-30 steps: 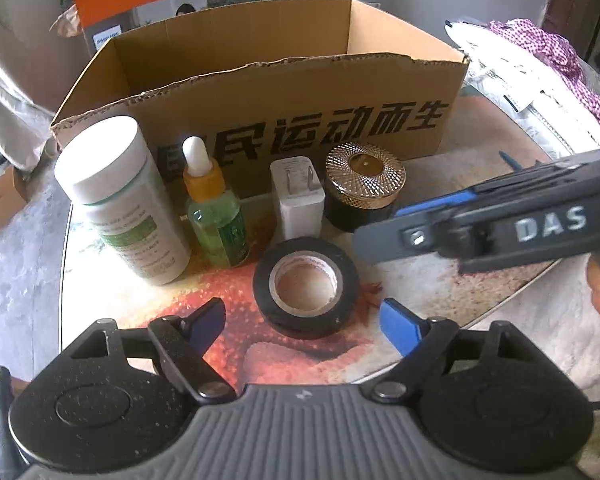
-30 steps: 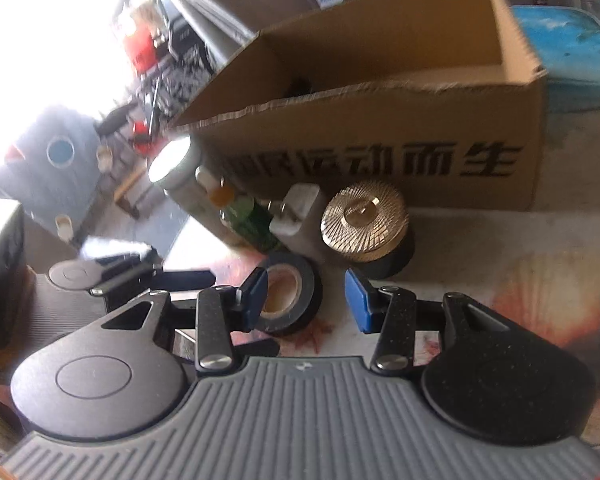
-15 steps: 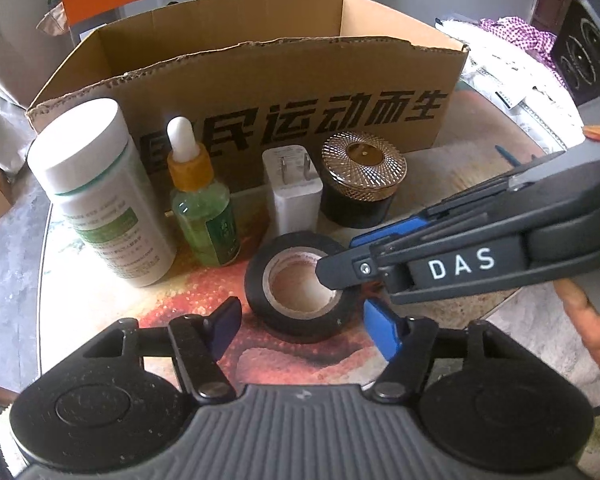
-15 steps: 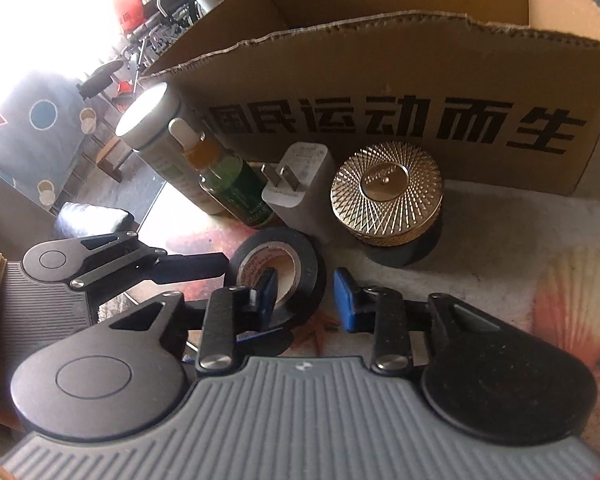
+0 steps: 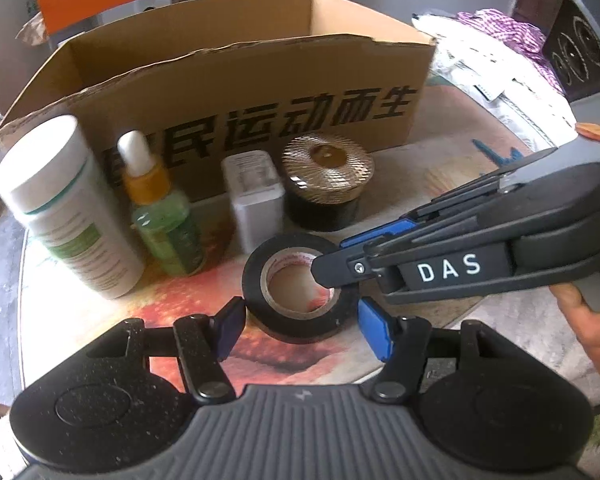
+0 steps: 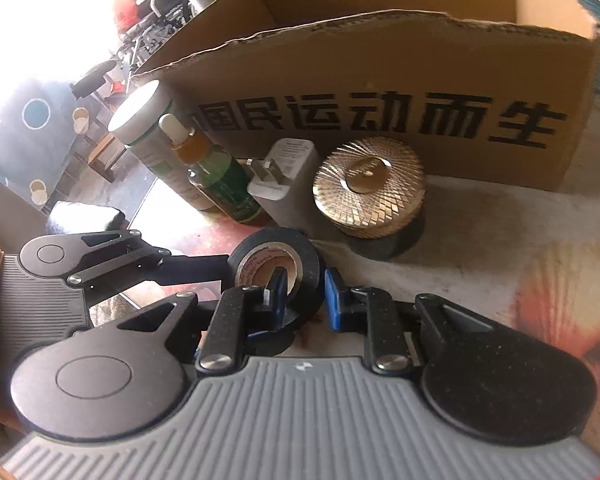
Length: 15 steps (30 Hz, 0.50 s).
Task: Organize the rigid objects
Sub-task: 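Grasp the black electrical tape roll by its edge with the right gripper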
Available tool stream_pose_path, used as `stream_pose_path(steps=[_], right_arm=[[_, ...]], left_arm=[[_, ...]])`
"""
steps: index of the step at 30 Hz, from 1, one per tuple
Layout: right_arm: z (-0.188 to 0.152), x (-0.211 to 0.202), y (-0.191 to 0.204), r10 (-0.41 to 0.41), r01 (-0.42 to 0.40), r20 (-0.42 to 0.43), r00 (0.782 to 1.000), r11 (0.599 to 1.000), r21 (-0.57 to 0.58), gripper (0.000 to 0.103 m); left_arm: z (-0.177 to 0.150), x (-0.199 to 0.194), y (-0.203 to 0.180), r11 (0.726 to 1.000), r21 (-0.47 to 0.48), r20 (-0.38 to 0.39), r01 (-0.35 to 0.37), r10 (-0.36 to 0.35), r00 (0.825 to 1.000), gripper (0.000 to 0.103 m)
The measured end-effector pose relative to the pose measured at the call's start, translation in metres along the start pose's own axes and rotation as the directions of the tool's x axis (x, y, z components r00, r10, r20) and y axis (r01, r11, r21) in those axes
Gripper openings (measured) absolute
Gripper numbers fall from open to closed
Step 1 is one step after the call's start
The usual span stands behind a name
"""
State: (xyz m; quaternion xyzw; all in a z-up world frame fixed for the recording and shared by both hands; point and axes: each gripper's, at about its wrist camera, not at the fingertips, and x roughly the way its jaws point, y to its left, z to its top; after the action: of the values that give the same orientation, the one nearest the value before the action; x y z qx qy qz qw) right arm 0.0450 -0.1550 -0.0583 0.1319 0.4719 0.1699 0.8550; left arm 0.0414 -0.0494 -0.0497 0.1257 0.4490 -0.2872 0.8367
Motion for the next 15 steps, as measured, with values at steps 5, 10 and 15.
stream_pose_path(steps=[5, 10, 15], right_arm=[[-0.008, -0.008, -0.011, -0.024, 0.023, 0.008, 1.0, 0.999, 0.033, 0.019], [-0.015, -0.017, -0.02, -0.045, 0.044, 0.017, 0.999, 0.997, 0.063, 0.019], [-0.019, -0.019, -0.026, -0.048, 0.046, 0.023, 0.999, 0.996, 0.077, 0.019]], left_arm=[[0.004, 0.004, -0.017, 0.999, 0.037, 0.0, 0.026, -0.026, 1.0, 0.063], [0.007, 0.007, -0.028, 0.997, 0.066, 0.003, 0.042, -0.042, 0.999, 0.063], [0.008, 0.009, -0.031, 0.996, 0.089, 0.007, 0.021, -0.021, 1.0, 0.067]])
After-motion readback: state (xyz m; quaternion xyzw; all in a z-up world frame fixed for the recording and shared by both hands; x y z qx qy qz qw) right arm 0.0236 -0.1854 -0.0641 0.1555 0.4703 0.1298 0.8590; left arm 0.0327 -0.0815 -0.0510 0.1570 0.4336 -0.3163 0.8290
